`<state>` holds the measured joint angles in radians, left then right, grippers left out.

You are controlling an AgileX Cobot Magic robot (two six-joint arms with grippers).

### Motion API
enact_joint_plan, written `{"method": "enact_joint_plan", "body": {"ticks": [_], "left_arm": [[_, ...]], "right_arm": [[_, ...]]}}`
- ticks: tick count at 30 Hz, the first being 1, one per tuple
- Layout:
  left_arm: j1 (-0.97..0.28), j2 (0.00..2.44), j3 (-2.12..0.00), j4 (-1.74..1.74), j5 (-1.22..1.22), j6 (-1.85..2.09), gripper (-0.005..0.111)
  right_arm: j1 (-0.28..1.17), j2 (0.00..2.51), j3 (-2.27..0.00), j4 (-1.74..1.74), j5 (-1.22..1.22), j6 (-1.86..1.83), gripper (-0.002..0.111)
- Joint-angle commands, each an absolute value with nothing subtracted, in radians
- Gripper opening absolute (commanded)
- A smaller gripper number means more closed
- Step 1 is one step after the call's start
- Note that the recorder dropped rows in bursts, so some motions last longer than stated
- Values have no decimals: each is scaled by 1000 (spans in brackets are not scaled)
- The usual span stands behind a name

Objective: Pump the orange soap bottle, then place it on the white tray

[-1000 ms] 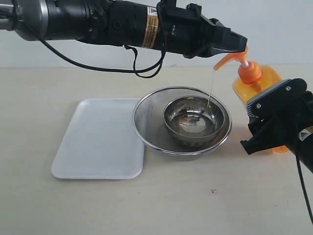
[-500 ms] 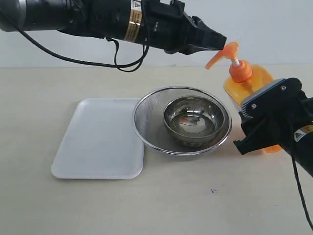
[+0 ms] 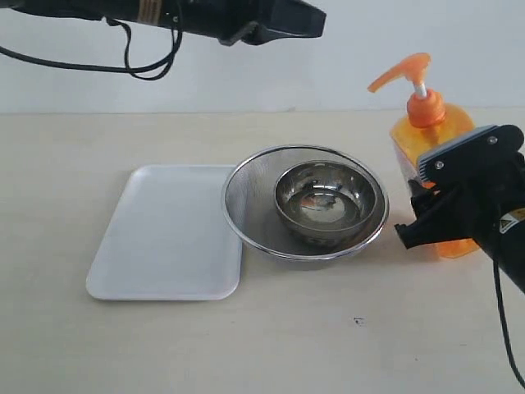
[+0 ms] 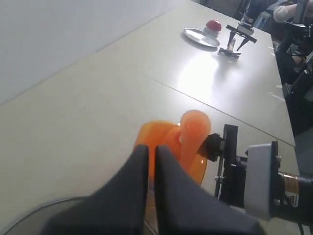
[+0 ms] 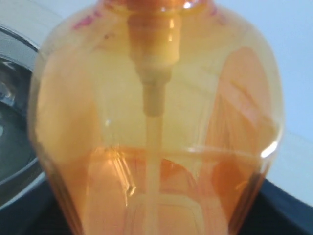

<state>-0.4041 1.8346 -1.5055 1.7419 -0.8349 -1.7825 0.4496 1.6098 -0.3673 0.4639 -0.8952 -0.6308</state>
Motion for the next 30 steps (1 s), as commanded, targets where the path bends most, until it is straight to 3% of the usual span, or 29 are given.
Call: {"method": "enact_joint_plan", "body": {"ticks": [1, 5, 13, 26, 30], "left_arm": [[-372, 1756, -1388, 1744, -799, -1730, 5], [-370, 1638, -1214, 1709, -715, -1620, 5], [-370, 1357, -870, 1321, -704, -1225, 5], [-370, 909, -346, 951, -704, -838, 5], [-370, 804, -243, 824, -706, -763, 5]], "right_arm": [[452, 1598, -372, 511, -932, -570, 0], [452, 1598, -372, 536, -941, -479, 0], [452, 1598, -372, 562, -900, -298, 0], [448, 1598, -372, 648, -860, -304, 0], [448, 1598, -372, 648, -846, -304, 9]]}}
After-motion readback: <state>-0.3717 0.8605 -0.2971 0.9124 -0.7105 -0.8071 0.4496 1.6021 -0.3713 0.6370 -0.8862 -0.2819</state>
